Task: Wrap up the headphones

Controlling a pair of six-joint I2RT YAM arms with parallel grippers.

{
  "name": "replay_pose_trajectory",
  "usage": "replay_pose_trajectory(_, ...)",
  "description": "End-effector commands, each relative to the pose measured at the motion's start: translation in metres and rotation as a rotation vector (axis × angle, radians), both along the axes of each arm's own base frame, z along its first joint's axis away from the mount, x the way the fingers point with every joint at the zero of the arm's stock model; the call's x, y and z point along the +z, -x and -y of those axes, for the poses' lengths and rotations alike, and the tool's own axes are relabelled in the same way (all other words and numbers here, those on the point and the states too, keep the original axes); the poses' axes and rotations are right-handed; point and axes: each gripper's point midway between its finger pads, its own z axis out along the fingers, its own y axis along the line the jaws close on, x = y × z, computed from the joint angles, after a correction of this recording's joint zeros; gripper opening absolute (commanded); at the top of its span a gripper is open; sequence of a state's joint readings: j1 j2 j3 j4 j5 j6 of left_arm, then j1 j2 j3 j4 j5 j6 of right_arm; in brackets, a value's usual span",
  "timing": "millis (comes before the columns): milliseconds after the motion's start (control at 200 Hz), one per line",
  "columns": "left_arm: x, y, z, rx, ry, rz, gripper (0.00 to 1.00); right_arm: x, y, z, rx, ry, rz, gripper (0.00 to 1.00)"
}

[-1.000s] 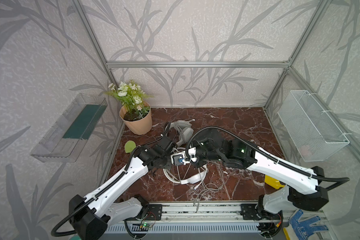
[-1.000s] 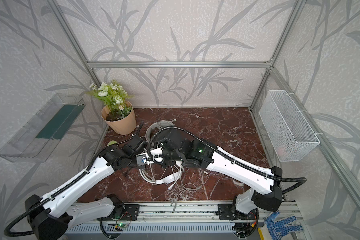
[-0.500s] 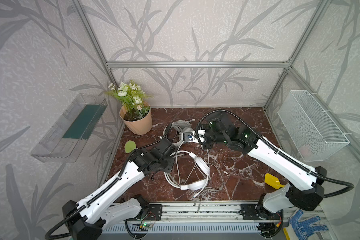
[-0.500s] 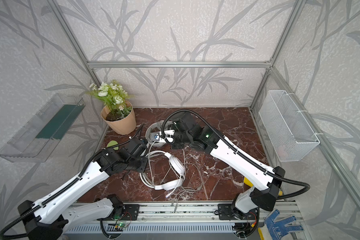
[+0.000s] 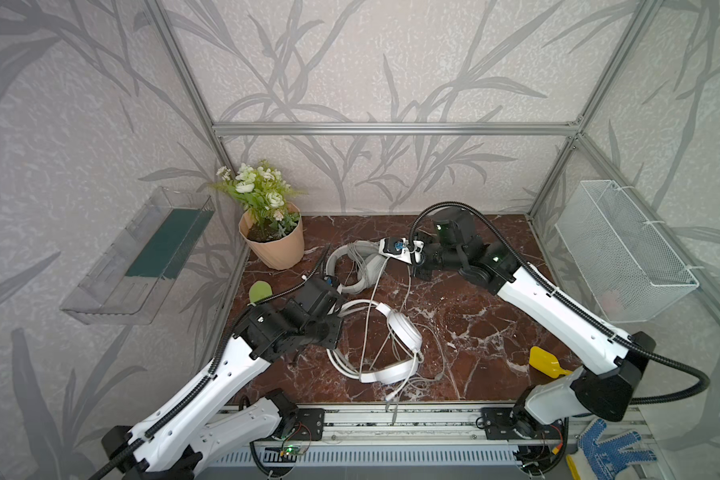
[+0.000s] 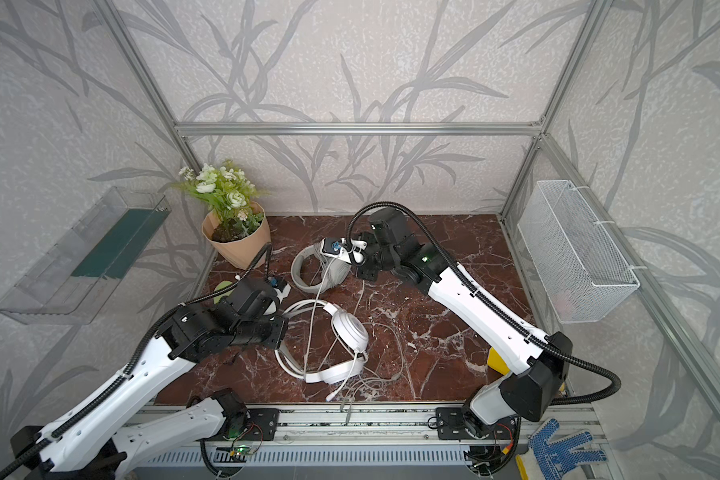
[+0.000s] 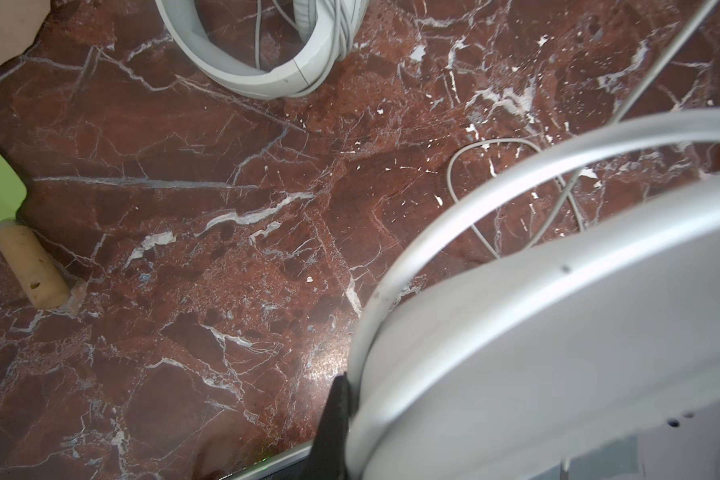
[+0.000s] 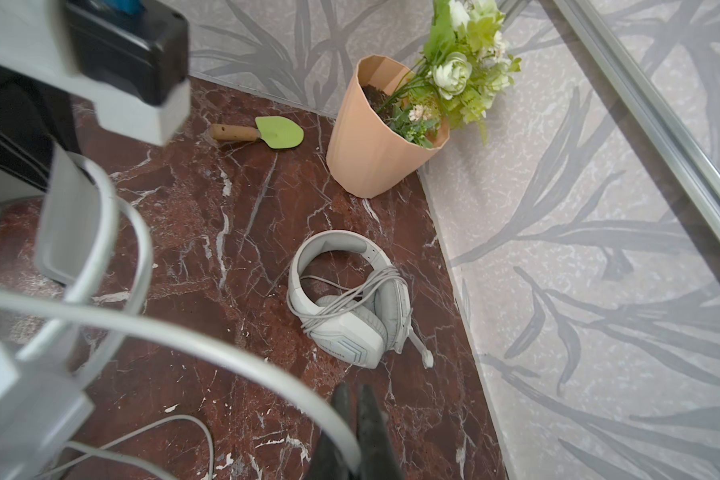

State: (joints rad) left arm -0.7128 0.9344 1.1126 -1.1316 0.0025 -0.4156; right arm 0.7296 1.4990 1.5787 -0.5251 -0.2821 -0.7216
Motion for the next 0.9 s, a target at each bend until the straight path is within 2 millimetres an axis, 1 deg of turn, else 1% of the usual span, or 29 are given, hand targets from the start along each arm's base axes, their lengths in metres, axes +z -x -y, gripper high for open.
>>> replay_pose_trajectory(0,0.027,0.005,0.009,-0.025,0.097,0.031,0.00,0.000,-0.007,-0.009,0.002,-0.053,-0.024,0.00)
replay_pose_trajectory(225,0.039,0.009,0.013,-0.036,0.142,0.040,0.00,-0.015,-0.020,-0.012,-0.019,-0.060,-0.078,0.00)
replay_pose_trajectory(315,0.044,0.009,0.006,-0.025,0.127,0.066,0.00,-0.020,-0.027,-0.008,-0.048,-0.072,-0.082,0.00)
replay_pose_trajectory(380,0.048,0.009,0.000,-0.019,0.105,0.085,0.00,-0.018,-0.038,-0.002,-0.095,-0.116,-0.075,0.00)
replay_pose_trajectory(460,0.050,0.010,-0.002,-0.021,0.102,0.087,0.00,-0.014,-0.048,0.004,-0.129,-0.179,-0.091,0.00)
replay_pose_trajectory(555,0.054,0.010,0.002,-0.024,0.121,0.082,0.00,-0.023,-0.046,-0.001,-0.112,-0.185,-0.138,0.00)
replay_pose_trajectory(630,0.061,0.010,0.003,-0.023,0.145,0.099,0.00,-0.032,-0.048,-0.002,-0.126,-0.191,-0.167,0.00)
replay_pose_trajectory(730,0.078,0.010,0.000,-0.014,0.172,0.143,0.00,-0.044,-0.052,-0.001,-0.155,-0.205,-0.179,0.00)
replay_pose_trajectory(800,0.089,0.009,0.000,0.003,0.198,0.166,0.00,-0.048,-0.052,-0.003,-0.165,-0.224,-0.197,0.00)
replay_pose_trajectory(895,0.101,0.005,-0.004,0.040,0.210,0.194,0.00,-0.047,-0.052,-0.002,-0.176,-0.259,-0.201,0.00)
